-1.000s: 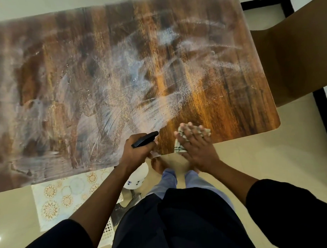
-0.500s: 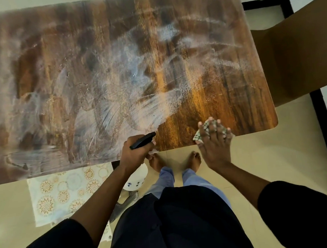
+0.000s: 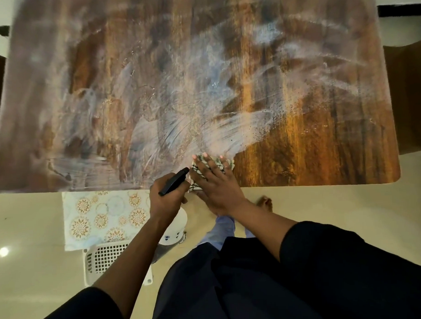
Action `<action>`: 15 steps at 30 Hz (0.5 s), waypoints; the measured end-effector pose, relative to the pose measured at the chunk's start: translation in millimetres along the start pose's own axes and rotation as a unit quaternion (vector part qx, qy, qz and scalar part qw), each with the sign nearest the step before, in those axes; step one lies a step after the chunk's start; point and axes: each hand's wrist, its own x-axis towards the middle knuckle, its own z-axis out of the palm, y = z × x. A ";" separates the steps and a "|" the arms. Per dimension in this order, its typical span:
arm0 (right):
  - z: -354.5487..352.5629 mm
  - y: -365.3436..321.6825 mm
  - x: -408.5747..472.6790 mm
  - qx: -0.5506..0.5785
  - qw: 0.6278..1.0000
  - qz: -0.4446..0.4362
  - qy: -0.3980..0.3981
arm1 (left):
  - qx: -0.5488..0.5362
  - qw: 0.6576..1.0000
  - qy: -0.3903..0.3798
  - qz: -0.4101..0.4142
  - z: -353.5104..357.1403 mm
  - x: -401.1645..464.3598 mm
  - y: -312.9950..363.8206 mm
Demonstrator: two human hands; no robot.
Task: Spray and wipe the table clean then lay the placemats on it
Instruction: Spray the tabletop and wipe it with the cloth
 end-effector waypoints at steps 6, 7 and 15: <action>-9.4 74.7 -28.7 -0.030 0.994 0.103 -0.015 | -0.023 0.999 -0.037 -0.016 4.5 0.8 -6.5; -13.1 91.0 -35.8 -0.037 0.989 0.140 -0.012 | -0.023 0.999 -0.039 -0.020 6.8 0.7 -5.4; -27.9 164.4 -57.0 -0.018 0.944 0.330 0.016 | -0.025 0.999 -0.031 -0.023 8.0 -2.2 -8.1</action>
